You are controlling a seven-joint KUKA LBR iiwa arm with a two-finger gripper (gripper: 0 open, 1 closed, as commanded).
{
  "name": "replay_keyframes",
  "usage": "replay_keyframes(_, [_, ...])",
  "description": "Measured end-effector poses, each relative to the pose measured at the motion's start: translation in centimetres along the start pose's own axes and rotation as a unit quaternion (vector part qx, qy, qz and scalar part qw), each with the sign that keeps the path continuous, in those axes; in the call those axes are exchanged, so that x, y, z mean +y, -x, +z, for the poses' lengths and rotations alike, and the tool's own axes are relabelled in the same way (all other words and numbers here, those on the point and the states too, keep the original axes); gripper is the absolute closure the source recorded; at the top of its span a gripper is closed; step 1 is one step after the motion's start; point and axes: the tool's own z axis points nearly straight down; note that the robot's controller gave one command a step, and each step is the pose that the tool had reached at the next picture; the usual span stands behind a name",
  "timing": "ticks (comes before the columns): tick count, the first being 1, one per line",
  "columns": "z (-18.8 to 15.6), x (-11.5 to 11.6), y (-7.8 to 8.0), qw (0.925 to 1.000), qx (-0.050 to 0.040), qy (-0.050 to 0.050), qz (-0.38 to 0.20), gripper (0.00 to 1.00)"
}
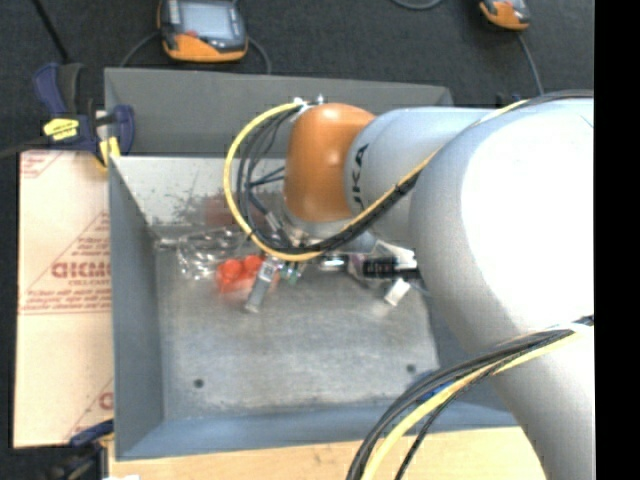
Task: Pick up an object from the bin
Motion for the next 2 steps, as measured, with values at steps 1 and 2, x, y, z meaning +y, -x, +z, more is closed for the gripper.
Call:
replay_keyframes(1, [-0.3,0.2,-0.3,1.0000,0.0017,0.000,-0.003,1.00])
replay_keyframes(2, [-13.7,-2.9,-2.0,0.9997,-0.0039,0.004,-0.023,1.00])
